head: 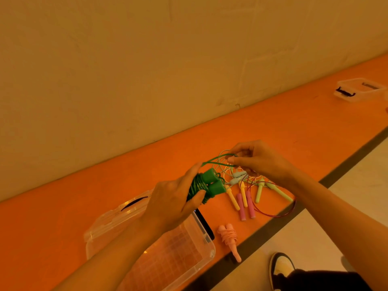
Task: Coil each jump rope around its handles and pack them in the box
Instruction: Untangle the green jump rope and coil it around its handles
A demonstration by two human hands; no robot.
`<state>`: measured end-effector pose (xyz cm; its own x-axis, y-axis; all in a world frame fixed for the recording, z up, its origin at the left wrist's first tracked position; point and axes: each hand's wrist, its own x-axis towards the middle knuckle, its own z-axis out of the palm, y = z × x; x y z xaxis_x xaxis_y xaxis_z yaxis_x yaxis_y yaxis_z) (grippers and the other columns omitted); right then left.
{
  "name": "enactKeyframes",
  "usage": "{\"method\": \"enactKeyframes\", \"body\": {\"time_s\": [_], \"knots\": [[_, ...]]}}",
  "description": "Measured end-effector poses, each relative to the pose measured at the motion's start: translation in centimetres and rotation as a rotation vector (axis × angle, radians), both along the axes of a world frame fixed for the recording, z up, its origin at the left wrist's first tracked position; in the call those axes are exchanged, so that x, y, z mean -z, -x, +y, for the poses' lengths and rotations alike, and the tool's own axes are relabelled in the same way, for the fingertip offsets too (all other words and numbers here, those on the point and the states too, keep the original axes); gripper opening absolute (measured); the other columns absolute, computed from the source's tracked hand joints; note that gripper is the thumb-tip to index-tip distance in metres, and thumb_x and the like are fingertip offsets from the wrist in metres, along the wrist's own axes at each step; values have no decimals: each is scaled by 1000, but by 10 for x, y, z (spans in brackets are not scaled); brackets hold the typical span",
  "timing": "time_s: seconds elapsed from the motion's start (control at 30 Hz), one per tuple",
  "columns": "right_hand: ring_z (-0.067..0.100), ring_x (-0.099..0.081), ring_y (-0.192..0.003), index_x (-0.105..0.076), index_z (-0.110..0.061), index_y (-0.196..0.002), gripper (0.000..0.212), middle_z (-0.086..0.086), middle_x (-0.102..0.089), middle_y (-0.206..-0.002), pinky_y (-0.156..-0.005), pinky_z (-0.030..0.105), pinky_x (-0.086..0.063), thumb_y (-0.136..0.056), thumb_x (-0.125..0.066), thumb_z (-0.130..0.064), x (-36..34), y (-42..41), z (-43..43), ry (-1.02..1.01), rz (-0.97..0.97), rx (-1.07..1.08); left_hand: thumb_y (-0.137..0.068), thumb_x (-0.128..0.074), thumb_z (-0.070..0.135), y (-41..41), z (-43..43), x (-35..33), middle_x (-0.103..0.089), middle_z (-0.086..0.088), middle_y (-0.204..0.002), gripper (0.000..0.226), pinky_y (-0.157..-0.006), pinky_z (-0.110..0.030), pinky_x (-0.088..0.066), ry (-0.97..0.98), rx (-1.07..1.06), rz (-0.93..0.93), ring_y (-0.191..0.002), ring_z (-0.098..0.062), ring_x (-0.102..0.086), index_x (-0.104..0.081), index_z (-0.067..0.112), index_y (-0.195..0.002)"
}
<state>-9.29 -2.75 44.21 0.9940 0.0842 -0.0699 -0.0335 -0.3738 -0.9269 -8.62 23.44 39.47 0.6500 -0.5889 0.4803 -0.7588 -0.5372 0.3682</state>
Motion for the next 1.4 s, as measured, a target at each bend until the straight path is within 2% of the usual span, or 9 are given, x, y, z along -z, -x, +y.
{"method": "enactKeyframes", "body": {"time_s": [0.13, 0.3, 0.4, 0.53, 0.73, 0.93, 1.13, 1.3, 1.4], "knots": [[19, -74, -76, -66, -3, -110, 36, 10, -76, -89, -63, 18, -57, -77, -70, -14, -5, 2, 6, -278, 66, 85, -104, -16, 55, -3, 1, 1, -54, 14, -70, 61, -44, -12, -22, 62, -58, 28, -44, -3, -37, -35, 16, -147], [27, -75, -91, -65, 2, -112, 30, 16, -76, -99, -71, 22, -60, -84, -66, -5, -12, 12, 24, -373, 44, 68, -102, -25, 50, -4, 2, 2, -63, 6, -70, 60, -45, -14, -25, 92, -84, 48, -46, -6, -45, -35, 16, -151], [23, -75, -85, -66, 2, -106, 36, 14, -76, -94, -69, 22, -59, -74, -71, -16, -14, 20, 41, -356, -35, 91, -102, -26, 50, -2, 1, 1, -58, 8, -64, 60, -45, -15, -25, 89, -50, 78, -45, -5, -43, -32, 17, -152], [20, -74, -84, -69, -7, -100, 26, 11, -77, -91, -66, 20, -56, -77, -73, -18, -11, 22, 57, -303, -87, 129, -103, -18, 57, 2, -2, 2, -59, 6, -63, 62, -43, -17, -29, 106, -7, 84, -45, -7, -46, -26, 19, -151], [14, -73, -75, -70, -5, -99, 10, 8, -77, -88, -60, 19, -55, -92, -64, -7, -11, 26, 56, -296, -56, 104, -99, -15, 63, -4, 2, 9, -60, 4, -64, 67, -43, -37, -43, 158, -18, 159, -48, -12, -52, -23, 25, -154], [16, -74, -85, -68, -8, -107, 17, 6, -77, -95, -63, 23, -58, -91, -64, -2, -14, 28, 48, -276, -29, 1, -99, -27, 49, -3, 2, 8, -61, 4, -64, 59, -43, -40, -45, 180, 18, 215, -49, -13, -55, -23, 28, -154], [22, -74, -90, -66, -11, -108, 21, 7, -77, -94, -69, 28, -60, -88, -66, -4, -15, 27, 40, -220, 5, -97, -100, -18, 62, -4, 3, 11, -60, 5, -61, 61, -42, -38, -43, 155, 47, 192, -47, -9, -52, -18, 33, -155], [17, -73, -90, -53, -19, -136, 49, 5, -76, -95, -79, 33, -60, -89, -65, -17, -12, 27, 41, -77, -136, -103, -99, -25, 56, -1, 1, 10, -63, 2, -66, 54, -45, -44, -47, 197, 80, 257, -50, -14, -57, -20, 42, -150], [11, -71, -98, -60, -21, -130, 42, -1, -75, -104, -78, 26, -59, -88, -60, -27, -10, 28, 41, 23, -220, -119, -98, -24, 61, -2, 1, 10, -67, 3, -71, 53, -45, -42, -47, 207, 93, 253, -52, -12, -58, -14, 53, -150]]}}
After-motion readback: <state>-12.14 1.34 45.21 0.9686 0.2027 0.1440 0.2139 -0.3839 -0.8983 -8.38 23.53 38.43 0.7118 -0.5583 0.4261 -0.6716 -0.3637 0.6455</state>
